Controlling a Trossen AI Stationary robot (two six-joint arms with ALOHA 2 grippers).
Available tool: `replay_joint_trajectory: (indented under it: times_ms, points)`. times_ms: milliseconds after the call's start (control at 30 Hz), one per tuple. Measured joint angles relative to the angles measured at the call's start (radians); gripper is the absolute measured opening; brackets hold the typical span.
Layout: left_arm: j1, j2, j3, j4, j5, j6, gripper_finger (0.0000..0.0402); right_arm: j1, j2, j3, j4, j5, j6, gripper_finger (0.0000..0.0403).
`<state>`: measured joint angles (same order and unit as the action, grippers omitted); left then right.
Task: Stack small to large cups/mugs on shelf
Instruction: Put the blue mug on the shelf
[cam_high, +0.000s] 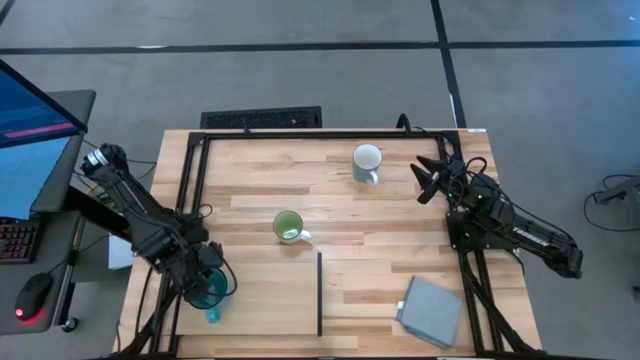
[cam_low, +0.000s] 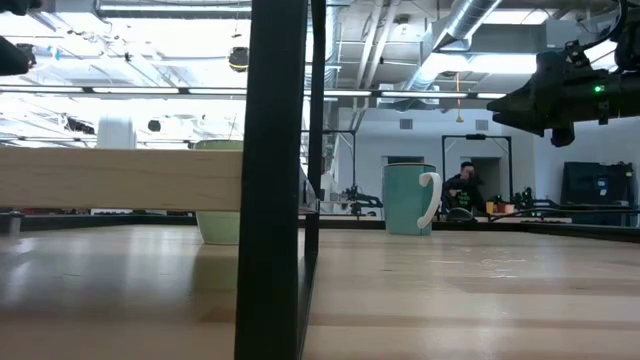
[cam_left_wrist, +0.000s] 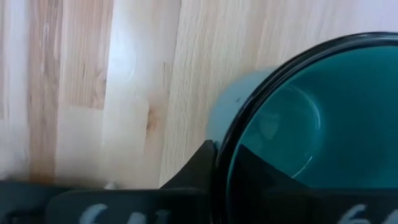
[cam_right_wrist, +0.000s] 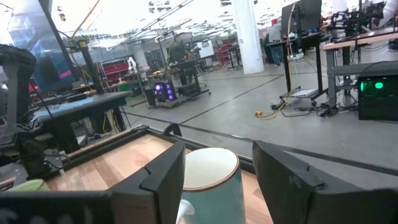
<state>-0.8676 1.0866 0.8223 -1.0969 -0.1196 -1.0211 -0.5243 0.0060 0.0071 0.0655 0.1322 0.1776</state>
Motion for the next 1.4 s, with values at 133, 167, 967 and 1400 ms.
replay_joint_trajectory:
  times_ms: [133,167,967,1400]
  points:
    - [0.013,0.000,0.000,-0.001,-0.001,0.043,0.0021,0.000,0.000,0.000,0.000,0.000,0.000,0.0209]
    - [0.015,0.001,0.000,-0.002,-0.004,0.053,0.0026,0.000,0.000,0.000,0.000,0.000,0.000,0.0209]
    - [0.016,0.000,-0.001,0.060,-0.027,0.103,0.0072,0.000,0.000,0.000,-0.001,0.000,0.033,0.0209]
    - [0.016,0.000,-0.001,0.059,-0.027,0.073,0.0074,0.000,0.000,0.000,-0.001,0.000,0.034,0.0209]
